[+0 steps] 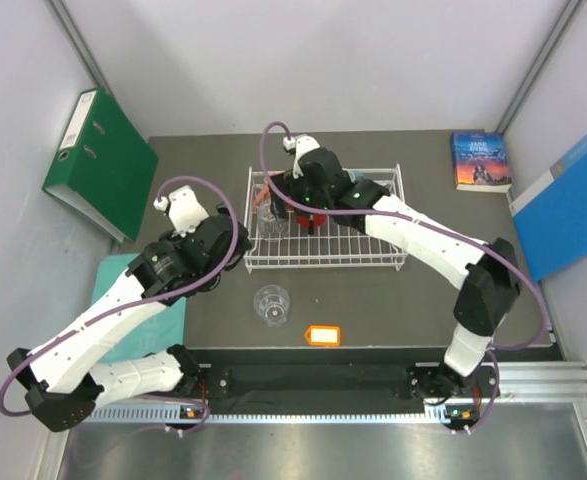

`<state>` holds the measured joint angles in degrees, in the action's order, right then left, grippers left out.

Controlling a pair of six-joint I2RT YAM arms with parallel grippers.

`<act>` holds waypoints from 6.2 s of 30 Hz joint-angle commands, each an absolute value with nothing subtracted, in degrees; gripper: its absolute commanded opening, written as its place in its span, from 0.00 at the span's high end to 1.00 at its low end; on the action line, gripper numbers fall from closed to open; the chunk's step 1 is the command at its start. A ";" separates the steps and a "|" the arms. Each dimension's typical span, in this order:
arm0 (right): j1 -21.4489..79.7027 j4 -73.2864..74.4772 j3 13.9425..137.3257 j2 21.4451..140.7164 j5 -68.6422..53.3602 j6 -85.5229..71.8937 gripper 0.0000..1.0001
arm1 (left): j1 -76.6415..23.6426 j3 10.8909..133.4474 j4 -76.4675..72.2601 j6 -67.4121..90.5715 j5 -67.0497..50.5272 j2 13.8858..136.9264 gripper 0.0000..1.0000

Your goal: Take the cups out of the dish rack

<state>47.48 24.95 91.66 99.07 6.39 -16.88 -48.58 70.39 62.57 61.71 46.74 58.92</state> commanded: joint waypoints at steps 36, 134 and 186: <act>50.10 26.90 112.41 125.25 9.58 -14.94 0.32 | -47.81 63.63 66.53 65.57 46.41 53.61 0.01; 24.17 -39.45 30.67 48.25 -31.28 -64.95 1.00 | -46.41 49.04 -24.87 68.47 -19.69 63.19 0.07; 24.17 36.21 56.08 38.41 7.30 -28.65 0.01 | -54.30 94.89 77.59 52.55 27.50 79.61 1.00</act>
